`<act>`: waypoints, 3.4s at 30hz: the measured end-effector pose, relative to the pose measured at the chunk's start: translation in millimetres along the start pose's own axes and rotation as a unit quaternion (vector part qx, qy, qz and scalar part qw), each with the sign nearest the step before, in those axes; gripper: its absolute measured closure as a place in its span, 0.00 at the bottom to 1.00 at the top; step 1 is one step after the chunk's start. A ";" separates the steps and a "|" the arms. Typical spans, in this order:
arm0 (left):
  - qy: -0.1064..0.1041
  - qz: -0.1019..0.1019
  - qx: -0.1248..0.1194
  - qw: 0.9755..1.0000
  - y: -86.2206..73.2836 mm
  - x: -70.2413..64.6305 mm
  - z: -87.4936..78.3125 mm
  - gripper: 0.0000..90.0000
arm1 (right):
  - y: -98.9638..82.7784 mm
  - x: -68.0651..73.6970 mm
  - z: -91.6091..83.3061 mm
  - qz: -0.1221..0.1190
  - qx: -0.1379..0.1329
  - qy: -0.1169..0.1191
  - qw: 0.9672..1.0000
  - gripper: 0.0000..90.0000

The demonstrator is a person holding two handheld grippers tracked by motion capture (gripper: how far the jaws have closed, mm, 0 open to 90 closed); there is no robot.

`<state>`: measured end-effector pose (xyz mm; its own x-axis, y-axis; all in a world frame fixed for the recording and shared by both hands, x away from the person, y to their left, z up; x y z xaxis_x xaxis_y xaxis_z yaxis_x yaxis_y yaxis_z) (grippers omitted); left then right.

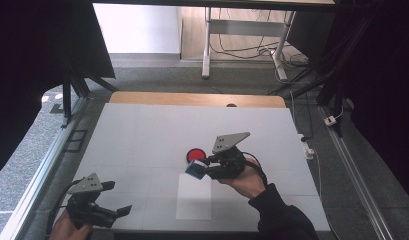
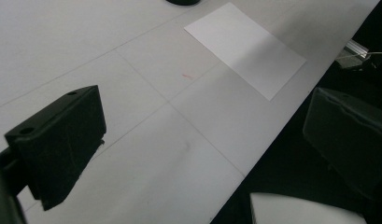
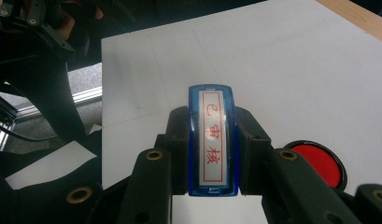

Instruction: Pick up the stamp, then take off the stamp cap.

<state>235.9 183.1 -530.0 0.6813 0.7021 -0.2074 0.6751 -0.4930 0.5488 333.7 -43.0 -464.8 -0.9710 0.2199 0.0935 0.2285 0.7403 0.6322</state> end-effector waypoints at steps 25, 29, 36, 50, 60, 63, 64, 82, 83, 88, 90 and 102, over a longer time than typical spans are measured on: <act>-0.037 0.076 0.001 0.996 57.1 -18.1 38.0 0.00 | 5.3 8.8 -4.3 -0.013 -0.009 0.013 1.000 0.78; -0.046 0.078 0.000 0.996 68.0 -18.8 43.7 0.00 | 5.7 9.4 -4.7 -0.015 -0.009 0.014 1.000 0.78; -0.062 0.103 -0.004 0.993 87.0 -24.7 53.3 0.01 | 6.0 11.1 -7.2 -0.024 -0.008 0.011 1.000 0.78; -0.101 0.167 0.012 0.981 115.1 -40.9 75.7 0.01 | 5.1 12.7 -8.2 -0.025 -0.009 0.022 0.999 0.78; -0.127 0.228 0.008 0.965 133.5 -55.8 91.7 0.00 | 3.7 14.7 -10.0 -0.031 -0.010 0.030 0.999 0.78; -0.137 0.241 0.007 0.961 138.8 -60.5 95.0 0.01 | 3.8 16.5 -10.8 -0.036 -0.009 0.034 0.999 0.78; -0.143 0.246 0.006 0.959 140.2 -62.4 95.4 0.01 | 3.7 17.1 -10.9 -0.038 -0.008 0.035 0.999 0.78; -0.185 0.299 -0.011 0.936 137.8 -70.2 84.4 0.58 | 3.1 25.1 -10.4 -0.055 -0.006 0.053 0.997 0.78; -0.189 0.299 -0.012 0.935 137.6 -70.6 83.7 0.59 | 3.1 25.3 -10.5 -0.056 -0.006 0.053 0.997 0.78; -0.198 0.296 -0.007 0.934 136.2 -71.9 83.0 0.64 | 3.2 26.1 -11.3 -0.058 -0.006 0.056 0.997 0.78; -0.201 0.295 -0.009 0.934 136.4 -72.3 82.4 0.67 | 3.0 26.6 -11.4 -0.059 -0.005 0.056 0.997 0.78; -0.226 0.304 -0.024 0.925 135.1 -76.3 78.1 0.76 | 3.9 29.4 -14.2 -0.065 -0.012 0.067 0.996 0.78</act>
<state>297.2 22.8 -503.3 0.9870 0.0104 -0.1603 0.1223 -0.6955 0.7080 305.1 -42.7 -448.6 -0.9932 0.0357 0.1110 0.1008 0.7406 0.6643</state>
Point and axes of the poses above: each handheld gripper's, and its own axes: z roughly forward along the jaws, y roughly out of its top, x roughly to its left, the point moved 10 cm from there along z, roughly forward along the jaws, and after that the axes turned 15 degrees about x, right-handed, at the moved point
